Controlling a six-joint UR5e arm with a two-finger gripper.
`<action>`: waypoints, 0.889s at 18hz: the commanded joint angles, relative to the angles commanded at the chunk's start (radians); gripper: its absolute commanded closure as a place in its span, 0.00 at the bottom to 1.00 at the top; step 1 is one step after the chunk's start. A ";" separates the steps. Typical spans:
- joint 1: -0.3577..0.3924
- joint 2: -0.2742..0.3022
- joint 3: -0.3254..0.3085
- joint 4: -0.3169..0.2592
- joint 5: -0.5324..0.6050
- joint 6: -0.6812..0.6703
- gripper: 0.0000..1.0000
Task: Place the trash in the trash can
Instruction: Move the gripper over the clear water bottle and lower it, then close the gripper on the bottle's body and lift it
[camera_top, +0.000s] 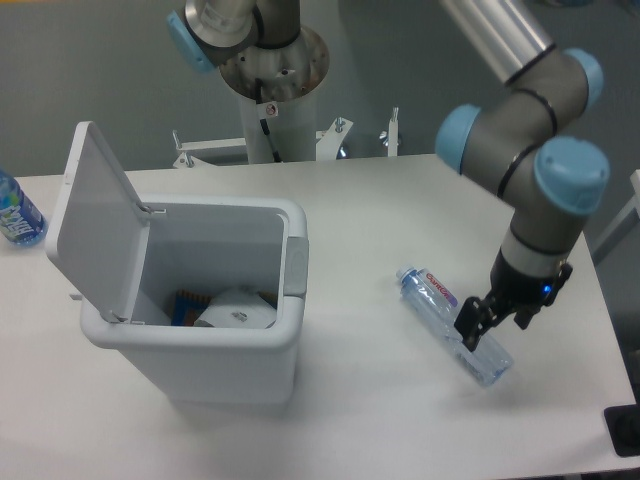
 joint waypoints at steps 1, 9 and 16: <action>-0.005 -0.018 0.015 -0.011 0.021 -0.020 0.00; -0.048 -0.091 0.048 -0.049 0.163 -0.065 0.00; -0.063 -0.129 0.055 -0.043 0.238 -0.091 0.03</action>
